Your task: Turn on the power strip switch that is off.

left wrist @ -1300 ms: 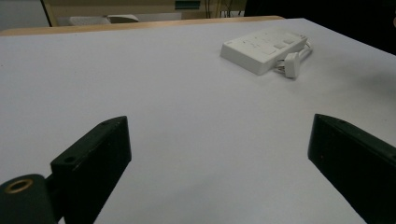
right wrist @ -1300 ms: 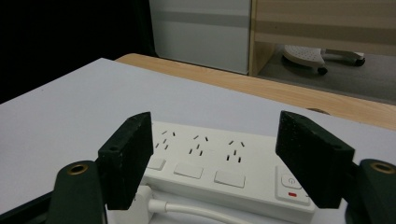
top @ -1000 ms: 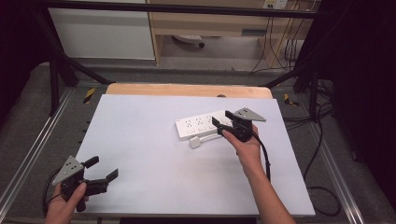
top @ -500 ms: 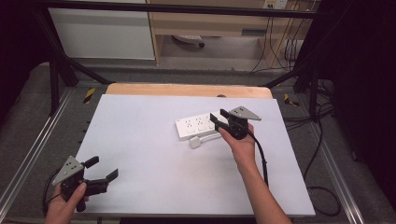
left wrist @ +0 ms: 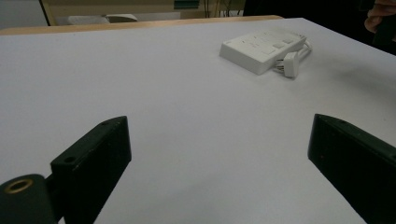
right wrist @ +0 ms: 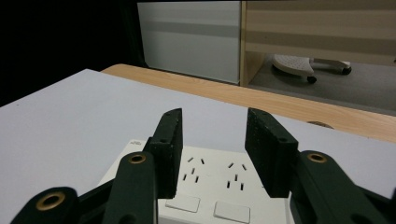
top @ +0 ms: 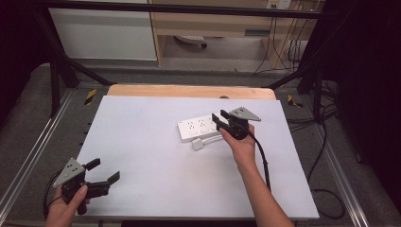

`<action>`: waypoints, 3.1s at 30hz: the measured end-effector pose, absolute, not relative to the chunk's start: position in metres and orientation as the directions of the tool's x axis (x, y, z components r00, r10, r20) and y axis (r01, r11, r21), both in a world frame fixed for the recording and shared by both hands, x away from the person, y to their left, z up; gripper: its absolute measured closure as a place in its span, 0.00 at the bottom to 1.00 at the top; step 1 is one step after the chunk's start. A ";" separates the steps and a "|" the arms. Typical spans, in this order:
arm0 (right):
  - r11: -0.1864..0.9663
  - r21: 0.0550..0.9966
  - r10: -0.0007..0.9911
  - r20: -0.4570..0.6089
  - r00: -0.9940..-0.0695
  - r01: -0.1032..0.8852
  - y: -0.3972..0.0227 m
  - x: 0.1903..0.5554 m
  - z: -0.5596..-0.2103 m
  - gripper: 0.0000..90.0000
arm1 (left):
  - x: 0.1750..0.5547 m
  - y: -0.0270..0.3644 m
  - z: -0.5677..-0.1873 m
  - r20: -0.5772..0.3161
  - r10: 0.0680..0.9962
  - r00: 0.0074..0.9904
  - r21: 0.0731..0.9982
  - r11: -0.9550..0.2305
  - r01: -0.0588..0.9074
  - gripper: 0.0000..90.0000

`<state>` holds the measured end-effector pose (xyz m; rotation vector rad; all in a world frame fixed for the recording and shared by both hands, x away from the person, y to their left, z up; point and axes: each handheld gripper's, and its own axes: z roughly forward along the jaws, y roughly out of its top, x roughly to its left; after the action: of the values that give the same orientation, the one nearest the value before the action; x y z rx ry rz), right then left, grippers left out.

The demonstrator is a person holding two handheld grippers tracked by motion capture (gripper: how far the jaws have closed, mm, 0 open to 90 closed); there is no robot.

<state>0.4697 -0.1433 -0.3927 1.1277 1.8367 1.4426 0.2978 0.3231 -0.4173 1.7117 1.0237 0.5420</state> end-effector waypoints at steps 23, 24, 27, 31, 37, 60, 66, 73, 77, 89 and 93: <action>0.098 0.950 0.857 0.071 -0.510 0.297 -0.127 0.483 -0.409 0.75 | 0.298 0.324 -0.418 -0.116 0.835 0.537 0.919 -0.115 0.377 0.07; 0.099 0.950 0.856 0.071 -0.512 0.297 -0.127 0.483 -0.410 0.76 | 0.298 0.324 -0.418 -0.117 0.835 0.537 0.920 -0.113 0.376 0.07; 0.098 0.949 0.857 0.072 -0.510 0.299 -0.125 0.484 -0.412 0.77 | 0.298 0.324 -0.418 -0.118 0.836 0.536 0.920 -0.112 0.377 0.07; 0.101 0.948 0.856 0.073 -0.512 0.303 -0.123 0.486 -0.415 0.79 | 0.298 0.324 -0.417 -0.109 0.837 0.536 0.920 -0.119 0.372 0.07; 0.103 0.944 0.854 0.078 -0.514 0.313 -0.119 0.488 -0.421 0.80 | 0.298 0.324 -0.417 -0.106 0.836 0.538 0.920 -0.123 0.372 0.07; 0.132 0.935 0.844 0.069 -0.532 0.330 -0.105 0.492 -0.438 0.86 | 0.298 0.323 -0.417 -0.101 0.832 0.546 0.919 -0.133 0.372 0.07; 0.137 0.932 0.841 0.069 -0.536 0.335 -0.102 0.493 -0.441 0.86 | 0.298 0.323 -0.417 -0.098 0.832 0.546 0.918 -0.136 0.372 0.07; 0.145 0.929 0.836 0.069 -0.545 0.340 -0.098 0.492 -0.445 0.88 | 0.298 0.323 -0.417 -0.098 0.831 0.547 0.919 -0.136 0.371 0.07; 0.149 0.928 0.832 0.069 -0.550 0.342 -0.096 0.492 -0.447 0.89 | 0.298 0.323 -0.417 -0.099 0.831 0.548 0.919 -0.135 0.371 0.07; 0.163 0.928 0.825 0.057 -0.562 0.334 -0.090 0.491 -0.452 0.94 | 0.298 0.323 -0.417 -0.099 0.831 0.548 0.919 -0.134 0.370 0.07; 0.173 0.928 0.818 0.052 -0.573 0.330 -0.088 0.490 -0.454 0.99 | 0.298 0.323 -0.417 -0.099 0.831 0.548 0.919 -0.135 0.371 0.07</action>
<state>0.4903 -0.0877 -0.4536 1.0802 1.9906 1.3899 0.2977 0.3228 -0.4174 1.7318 1.0074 0.5460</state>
